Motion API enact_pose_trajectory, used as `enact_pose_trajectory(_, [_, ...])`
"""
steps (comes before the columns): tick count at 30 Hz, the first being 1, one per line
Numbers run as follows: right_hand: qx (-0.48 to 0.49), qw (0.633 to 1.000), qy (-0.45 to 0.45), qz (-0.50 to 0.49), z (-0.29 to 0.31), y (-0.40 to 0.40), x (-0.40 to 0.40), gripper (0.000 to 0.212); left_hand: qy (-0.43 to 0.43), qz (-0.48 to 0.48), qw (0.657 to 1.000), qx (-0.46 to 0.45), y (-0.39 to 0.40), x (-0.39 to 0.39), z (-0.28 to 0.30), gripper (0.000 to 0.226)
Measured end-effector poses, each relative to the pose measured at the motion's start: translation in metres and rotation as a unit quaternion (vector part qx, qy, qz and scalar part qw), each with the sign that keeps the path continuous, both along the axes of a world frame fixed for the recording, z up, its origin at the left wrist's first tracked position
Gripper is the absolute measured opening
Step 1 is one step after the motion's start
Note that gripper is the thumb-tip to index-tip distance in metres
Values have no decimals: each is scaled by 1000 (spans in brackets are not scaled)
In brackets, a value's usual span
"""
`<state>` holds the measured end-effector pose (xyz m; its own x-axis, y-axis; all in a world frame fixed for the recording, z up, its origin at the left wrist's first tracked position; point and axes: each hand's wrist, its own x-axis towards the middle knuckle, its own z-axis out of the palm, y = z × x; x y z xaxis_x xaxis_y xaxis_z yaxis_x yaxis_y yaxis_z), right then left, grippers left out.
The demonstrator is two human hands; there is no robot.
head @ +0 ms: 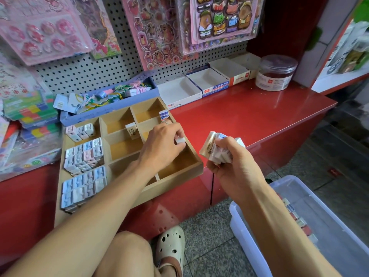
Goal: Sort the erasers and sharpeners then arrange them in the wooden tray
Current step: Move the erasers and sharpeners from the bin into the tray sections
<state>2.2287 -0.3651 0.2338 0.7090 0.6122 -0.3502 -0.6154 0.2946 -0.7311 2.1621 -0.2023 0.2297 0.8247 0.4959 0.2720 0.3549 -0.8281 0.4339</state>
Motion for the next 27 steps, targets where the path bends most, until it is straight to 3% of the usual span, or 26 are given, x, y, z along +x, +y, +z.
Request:
enact_pose_trajectory(3, [8,1000,5,9,-1,2,0,9,4,-1,1000,-6,5,-4,2,19])
enact_pose_trajectory(5, [10,1000,5,12,1,4,-1,11,-40,14,999,3,6,-8,6,13])
enact_pose_trajectory(8, [14,999,-29,21,7,10,-4,41,-138,2,977,-164,-6,-14,22,8])
enact_pose_trajectory(10, [20,997,-61,37,10,15,-7,53,-109,-56,953,-277,-12,-17,31,4])
enact_pose_trajectory(12, [26,995,-82,46,14,19,-10,45,-86,-90,939,-319,-13,-21,36,8])
enact_pose_trajectory(15, [32,997,-67,35,18,25,-12,15,-96,-56,911,-396,-5,-27,42,8])
enact_pose_trajectory(17, [43,998,-48,27,19,31,-14,12,-95,-37,884,-456,-2,-32,48,6])
enact_pose_trajectory(23, [47,998,-31,23,23,46,-23,6,-132,-2,843,-522,18,-46,57,11])
enact_pose_trajectory(27, [43,998,-37,17,27,54,-25,8,-146,84,892,-419,43,-55,47,8])
